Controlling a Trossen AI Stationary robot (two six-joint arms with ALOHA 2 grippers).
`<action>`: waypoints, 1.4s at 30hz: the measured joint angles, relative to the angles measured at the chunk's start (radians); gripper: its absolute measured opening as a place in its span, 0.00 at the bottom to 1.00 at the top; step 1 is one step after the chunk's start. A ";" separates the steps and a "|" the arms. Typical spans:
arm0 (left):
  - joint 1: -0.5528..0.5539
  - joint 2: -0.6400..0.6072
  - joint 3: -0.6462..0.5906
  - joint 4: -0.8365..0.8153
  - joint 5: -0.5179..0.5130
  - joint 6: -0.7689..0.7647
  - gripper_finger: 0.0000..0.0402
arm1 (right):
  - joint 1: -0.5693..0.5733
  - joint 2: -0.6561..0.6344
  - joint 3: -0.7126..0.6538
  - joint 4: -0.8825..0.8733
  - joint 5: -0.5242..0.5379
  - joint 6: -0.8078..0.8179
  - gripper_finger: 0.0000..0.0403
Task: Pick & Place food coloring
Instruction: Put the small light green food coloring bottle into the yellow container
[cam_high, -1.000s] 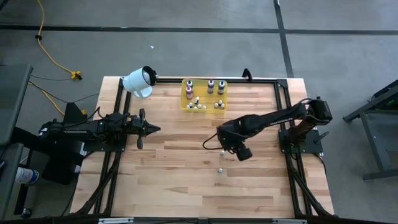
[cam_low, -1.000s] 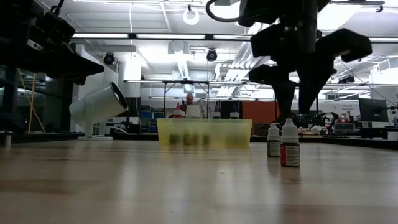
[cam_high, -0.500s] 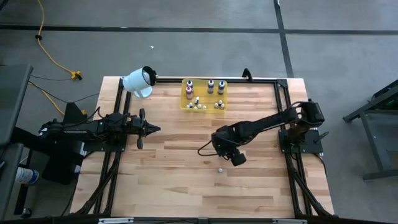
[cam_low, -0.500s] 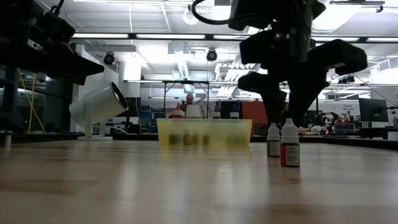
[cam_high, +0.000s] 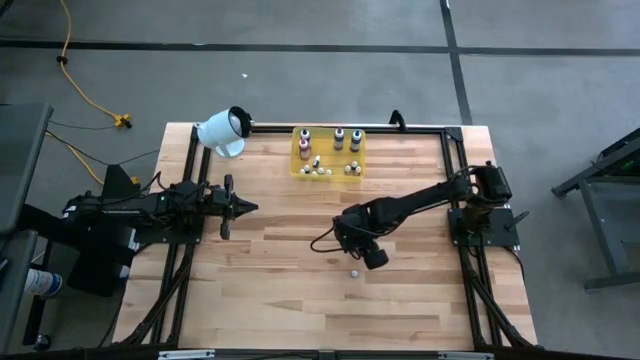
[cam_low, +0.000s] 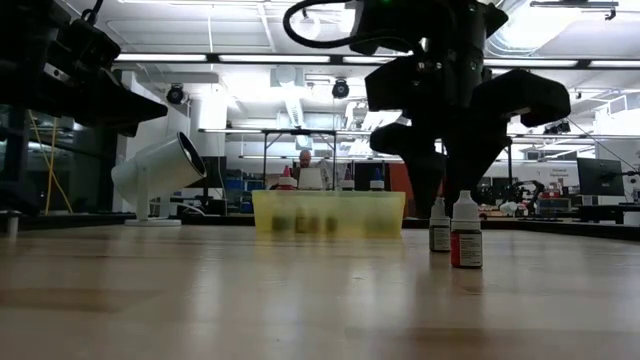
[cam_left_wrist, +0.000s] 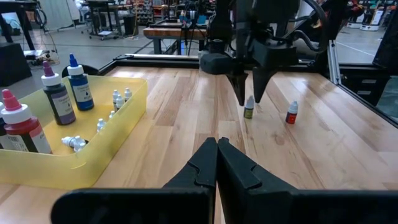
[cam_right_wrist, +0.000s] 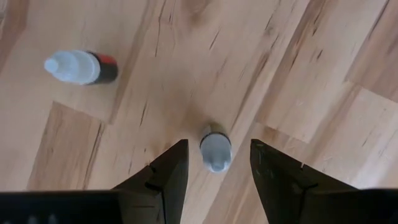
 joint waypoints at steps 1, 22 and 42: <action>0.000 0.000 0.000 0.000 0.000 0.000 0.00 | 0.000 0.000 0.000 0.003 0.001 0.003 0.40; 0.000 0.000 0.000 0.000 0.000 0.000 0.00 | 0.003 0.000 -0.001 -0.006 -0.005 0.058 0.20; 0.000 0.000 0.000 0.000 0.000 0.000 0.00 | -0.064 -0.001 0.176 -0.163 0.095 0.055 0.13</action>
